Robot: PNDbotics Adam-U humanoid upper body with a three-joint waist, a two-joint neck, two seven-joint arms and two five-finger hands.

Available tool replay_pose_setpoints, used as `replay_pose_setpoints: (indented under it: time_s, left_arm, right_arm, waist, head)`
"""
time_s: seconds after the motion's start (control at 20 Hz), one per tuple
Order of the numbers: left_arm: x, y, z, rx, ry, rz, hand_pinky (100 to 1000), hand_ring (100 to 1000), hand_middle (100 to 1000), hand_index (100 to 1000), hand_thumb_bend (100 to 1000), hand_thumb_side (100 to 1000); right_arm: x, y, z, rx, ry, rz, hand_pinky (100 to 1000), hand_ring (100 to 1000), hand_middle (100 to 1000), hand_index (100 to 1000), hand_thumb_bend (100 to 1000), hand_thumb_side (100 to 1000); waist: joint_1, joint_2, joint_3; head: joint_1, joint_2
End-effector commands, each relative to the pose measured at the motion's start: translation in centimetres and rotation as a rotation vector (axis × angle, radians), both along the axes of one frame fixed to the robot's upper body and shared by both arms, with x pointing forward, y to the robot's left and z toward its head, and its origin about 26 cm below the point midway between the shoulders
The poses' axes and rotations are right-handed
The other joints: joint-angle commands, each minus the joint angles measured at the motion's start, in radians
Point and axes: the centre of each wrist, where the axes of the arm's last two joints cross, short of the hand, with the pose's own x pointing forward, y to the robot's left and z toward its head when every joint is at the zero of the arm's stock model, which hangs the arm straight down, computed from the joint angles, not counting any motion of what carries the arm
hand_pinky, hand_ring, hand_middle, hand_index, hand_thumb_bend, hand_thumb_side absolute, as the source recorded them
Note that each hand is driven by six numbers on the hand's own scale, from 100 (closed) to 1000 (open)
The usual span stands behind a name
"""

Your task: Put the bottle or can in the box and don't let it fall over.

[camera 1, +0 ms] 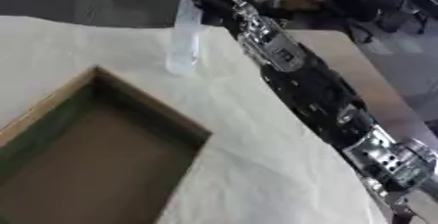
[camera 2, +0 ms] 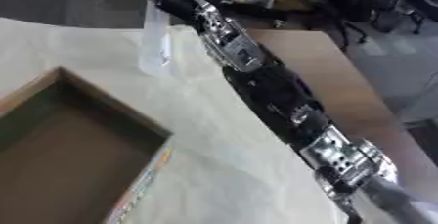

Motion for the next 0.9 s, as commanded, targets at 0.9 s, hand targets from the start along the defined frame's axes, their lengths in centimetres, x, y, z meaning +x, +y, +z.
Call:
replay_pose_setpoints:
  time_s: [0.9]
  left_arm:
    - [-0.2,0.2,1.0,0.029,-0.033,0.011,1000,1000,1000,757,191,714]
  right_arm:
    - [-2.2,-3.2,2.9,-0.005,-0.100,-0.116,1000,1000,1000,953,100,516]
  waist:
    - [-0.012,0.003,0.048]
  head:
    - [-0.047,-0.017]
